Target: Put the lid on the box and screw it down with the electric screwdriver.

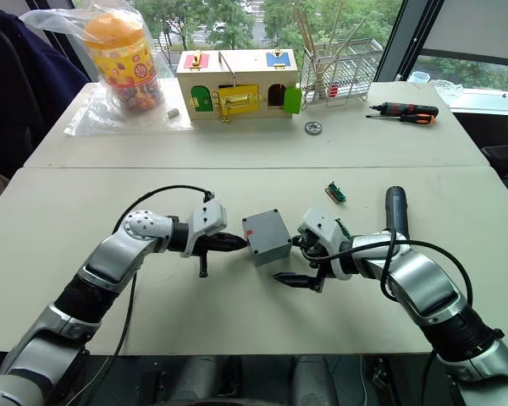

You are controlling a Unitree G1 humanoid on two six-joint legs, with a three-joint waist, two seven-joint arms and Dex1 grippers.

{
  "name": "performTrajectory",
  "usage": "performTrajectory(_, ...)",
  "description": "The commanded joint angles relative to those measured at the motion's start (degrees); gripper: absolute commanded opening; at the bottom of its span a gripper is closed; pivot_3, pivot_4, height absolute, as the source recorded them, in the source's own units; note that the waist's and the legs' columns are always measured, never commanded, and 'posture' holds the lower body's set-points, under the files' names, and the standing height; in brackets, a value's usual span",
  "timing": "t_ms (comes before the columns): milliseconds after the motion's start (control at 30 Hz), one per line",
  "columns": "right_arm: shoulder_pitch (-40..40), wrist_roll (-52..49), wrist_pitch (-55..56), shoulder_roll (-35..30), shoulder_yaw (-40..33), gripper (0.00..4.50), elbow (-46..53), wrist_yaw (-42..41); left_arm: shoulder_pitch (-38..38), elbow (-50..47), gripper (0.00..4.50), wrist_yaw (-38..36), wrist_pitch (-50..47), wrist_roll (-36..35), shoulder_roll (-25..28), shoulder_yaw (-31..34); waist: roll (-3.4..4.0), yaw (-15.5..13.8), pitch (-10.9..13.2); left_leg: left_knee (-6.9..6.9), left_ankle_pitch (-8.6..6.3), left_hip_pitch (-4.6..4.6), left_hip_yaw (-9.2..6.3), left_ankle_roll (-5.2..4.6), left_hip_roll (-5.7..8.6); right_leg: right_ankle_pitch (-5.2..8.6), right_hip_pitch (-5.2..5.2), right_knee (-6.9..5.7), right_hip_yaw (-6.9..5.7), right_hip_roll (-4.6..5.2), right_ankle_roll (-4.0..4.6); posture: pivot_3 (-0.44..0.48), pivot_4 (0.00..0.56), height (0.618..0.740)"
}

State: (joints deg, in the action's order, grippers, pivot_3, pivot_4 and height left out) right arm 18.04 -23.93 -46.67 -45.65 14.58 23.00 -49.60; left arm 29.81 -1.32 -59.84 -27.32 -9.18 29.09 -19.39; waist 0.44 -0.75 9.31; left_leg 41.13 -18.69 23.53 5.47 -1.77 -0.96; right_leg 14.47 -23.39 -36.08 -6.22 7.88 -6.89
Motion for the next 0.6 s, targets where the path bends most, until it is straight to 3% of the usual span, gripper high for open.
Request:
performTrajectory(33,-1.86,-1.65,-0.92,1.17,-1.12,4.42,5.06,0.71,0.17,-1.42,0.00,0.69,1.07,-0.19,-0.55,0.79,0.00,-0.04,0.00,0.00,0.00,0.00,0.00,0.00,0.00,0.00,0.00,0.00,0.00,0.01,0.00,0.000,0.150,0.711)
performTrajectory(400,-5.32,-1.99,-3.71,-0.14,-5.91,4.42,8.34,2.67,0.17,-0.03,0.00,-0.63,2.42,0.09,0.34,0.30,0.00,-0.09,0.00,0.01,0.00,0.00,0.00,0.00,0.01,0.00,0.00,0.01,0.00,0.01,0.00,0.000,0.150,0.711)
performTrajectory(600,-10.75,-10.23,-9.18,0.25,-25.46,4.42,11.32,5.70,-1.07,-4.34,0.00,-4.17,-1.50,-5.87,5.16,5.97,-0.02,0.00,0.01,0.01,0.00,0.01,-0.01,0.00,0.00,0.00,0.00,0.02,0.00,0.02,0.00,0.000,0.150,0.711)
